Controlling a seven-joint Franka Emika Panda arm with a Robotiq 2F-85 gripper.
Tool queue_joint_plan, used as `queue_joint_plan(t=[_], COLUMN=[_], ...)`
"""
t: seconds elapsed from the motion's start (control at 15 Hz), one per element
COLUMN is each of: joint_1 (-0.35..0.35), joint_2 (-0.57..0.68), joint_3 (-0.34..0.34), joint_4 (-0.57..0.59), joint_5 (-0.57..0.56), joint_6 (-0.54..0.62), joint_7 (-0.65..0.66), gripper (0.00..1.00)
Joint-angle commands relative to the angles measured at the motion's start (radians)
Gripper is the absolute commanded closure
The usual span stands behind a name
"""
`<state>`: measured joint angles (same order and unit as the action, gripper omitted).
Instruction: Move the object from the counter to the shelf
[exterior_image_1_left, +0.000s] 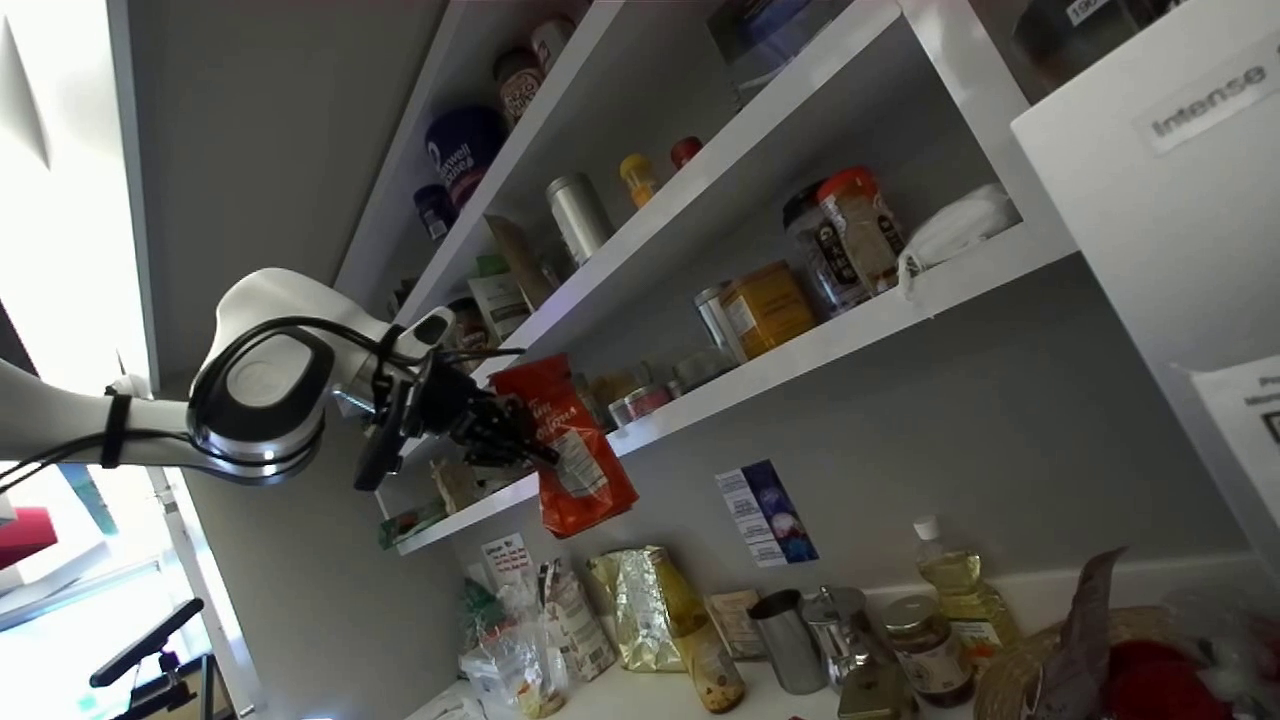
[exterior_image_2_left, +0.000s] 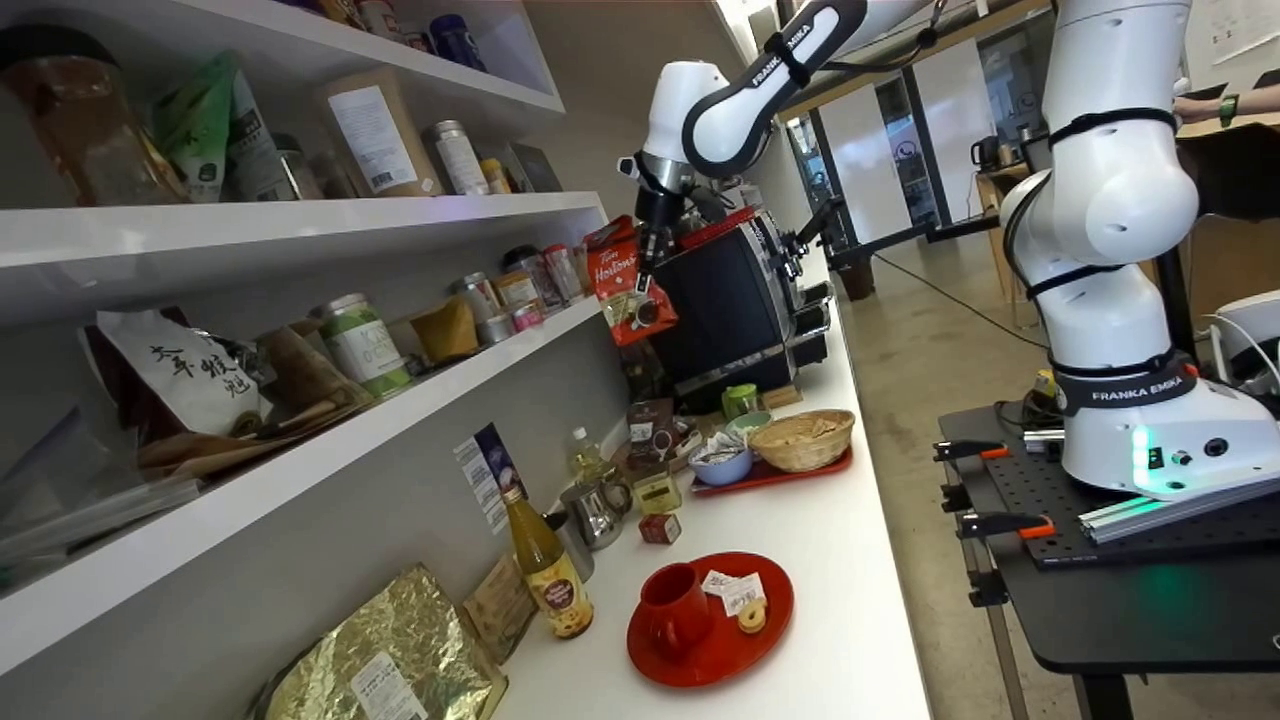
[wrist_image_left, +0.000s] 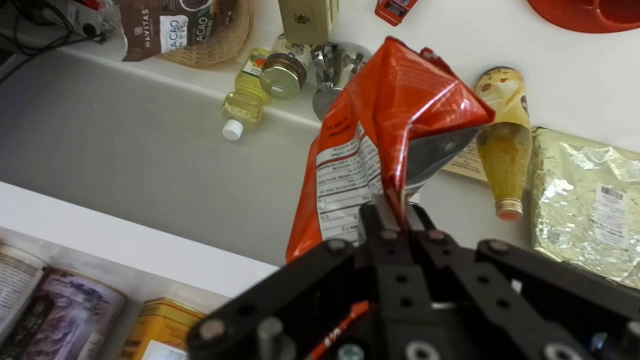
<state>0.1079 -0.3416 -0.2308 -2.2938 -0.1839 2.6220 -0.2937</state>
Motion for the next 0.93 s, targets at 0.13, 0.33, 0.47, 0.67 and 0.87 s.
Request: queue_joint_plan(t=[0.13,0.33,0.47,0.67,0.87], joint_1=[-0.097,-0.131,-0.139,-0.113,-0.102], joint_2=[0.039,0.046,0.069,0.136,0.235], joint_3=[0.04,0.042,0.036,0.042,0.087], joint_4=[0.11,0.149,0.184,0.256,0.375], joint_5=[0.023,0.018,0.035,0.095,0.105], joint_6=[-0.075,-0.092,-0.092,-0.074,-0.096], joint_7=[-0.01,0.001,-0.002,-0.028,-0.012], gripper=[0.99,0.99,0.99,0.99,0.99])
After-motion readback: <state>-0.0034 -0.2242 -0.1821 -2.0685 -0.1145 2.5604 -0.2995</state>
